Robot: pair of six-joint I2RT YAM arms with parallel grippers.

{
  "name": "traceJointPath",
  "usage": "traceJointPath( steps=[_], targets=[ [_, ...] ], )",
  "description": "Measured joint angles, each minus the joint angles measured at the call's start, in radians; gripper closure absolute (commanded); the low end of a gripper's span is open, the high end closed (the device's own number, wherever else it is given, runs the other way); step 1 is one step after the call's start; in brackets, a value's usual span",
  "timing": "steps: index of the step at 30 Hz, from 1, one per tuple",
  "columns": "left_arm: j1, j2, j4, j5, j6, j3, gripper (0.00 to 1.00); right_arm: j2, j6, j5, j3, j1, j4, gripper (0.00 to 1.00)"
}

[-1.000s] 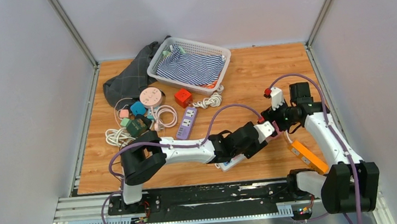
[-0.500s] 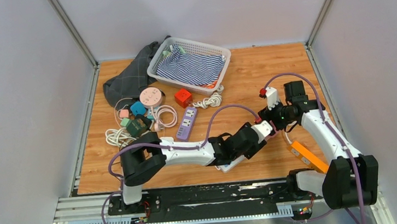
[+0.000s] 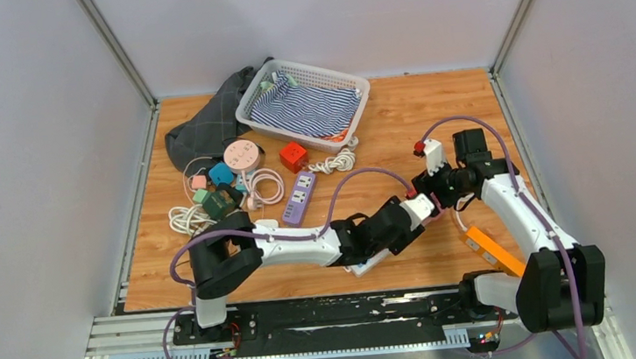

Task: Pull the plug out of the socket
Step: Remove the plug from the socket.

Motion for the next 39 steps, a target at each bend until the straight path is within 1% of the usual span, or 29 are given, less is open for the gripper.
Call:
traceJointPath(
  steps=[3,6,9,15,17,20,25,28,31,36,39],
  targets=[
    [-0.042,0.004,-0.002,-0.084,0.065,0.000,1.00,0.003,0.000,-0.007,0.001,0.007,-0.006,0.47],
    [-0.058,0.009,0.003,-0.117,0.082,0.000,1.00,0.003,0.000,-0.010,0.001,0.009,-0.012,0.47],
    [-0.048,0.009,0.004,-0.105,0.059,0.000,1.00,0.005,0.000,-0.009,0.002,0.011,-0.010,0.46],
    [0.013,-0.023,-0.010,0.019,-0.051,-0.018,1.00,0.006,0.003,-0.009,0.001,0.014,0.000,0.46],
    [0.021,-0.027,-0.012,0.035,-0.067,-0.019,1.00,0.008,0.003,-0.009,0.001,0.014,0.000,0.46],
    [0.016,-0.028,-0.015,0.026,-0.053,-0.019,1.00,0.010,0.004,-0.009,0.002,0.014,0.001,0.46],
    [-0.041,-0.024,-0.010,-0.083,0.050,-0.019,1.00,0.010,0.006,-0.010,0.002,0.016,-0.002,0.46],
    [-0.050,-0.021,-0.007,-0.103,0.070,-0.019,1.00,0.010,0.008,-0.010,0.002,0.018,-0.004,0.46],
    [-0.047,-0.021,-0.007,-0.097,0.060,-0.019,1.00,0.011,0.008,-0.010,0.002,0.018,-0.003,0.46],
    [-0.011,-0.027,-0.013,-0.029,-0.021,-0.018,1.00,0.018,0.008,-0.013,0.003,0.019,0.004,0.46],
    [-0.004,-0.032,-0.024,-0.021,-0.048,-0.016,1.00,0.018,0.008,-0.013,0.003,0.019,0.005,0.46]
  ],
)
